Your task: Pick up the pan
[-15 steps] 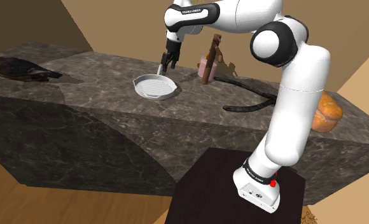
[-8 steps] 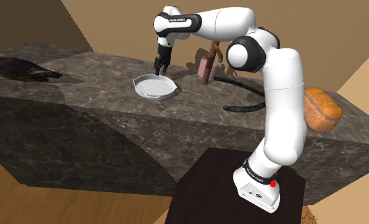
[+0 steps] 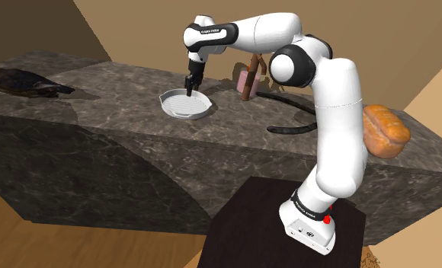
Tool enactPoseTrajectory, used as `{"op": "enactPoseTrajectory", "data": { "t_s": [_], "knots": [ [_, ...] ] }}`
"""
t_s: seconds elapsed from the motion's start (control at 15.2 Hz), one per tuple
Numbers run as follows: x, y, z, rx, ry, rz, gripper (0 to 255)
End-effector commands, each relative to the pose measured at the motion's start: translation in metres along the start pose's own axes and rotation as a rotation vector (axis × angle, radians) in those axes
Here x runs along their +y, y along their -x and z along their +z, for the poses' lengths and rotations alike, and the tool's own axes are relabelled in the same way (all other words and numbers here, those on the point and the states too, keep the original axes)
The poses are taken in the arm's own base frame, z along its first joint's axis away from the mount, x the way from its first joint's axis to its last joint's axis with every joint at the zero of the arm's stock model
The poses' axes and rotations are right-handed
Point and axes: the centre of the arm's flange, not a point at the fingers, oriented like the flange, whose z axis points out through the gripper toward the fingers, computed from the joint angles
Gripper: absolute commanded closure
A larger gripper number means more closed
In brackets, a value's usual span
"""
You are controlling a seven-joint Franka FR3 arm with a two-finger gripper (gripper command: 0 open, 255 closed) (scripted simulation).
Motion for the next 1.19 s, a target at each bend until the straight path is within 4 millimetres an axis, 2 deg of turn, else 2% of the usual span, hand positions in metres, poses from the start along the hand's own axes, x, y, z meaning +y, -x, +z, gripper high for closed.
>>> {"op": "enactPoseTrajectory", "data": {
  "t_s": [0.0,0.53,1.12],
  "knots": [
    [0.0,0.0,0.0,0.0,0.0,0.0,255],
    [0.0,0.0,0.0,0.0,0.0,0.0,255],
    [-0.006,0.0,-0.047,0.0,0.0,0.0,255]
  ]
}}
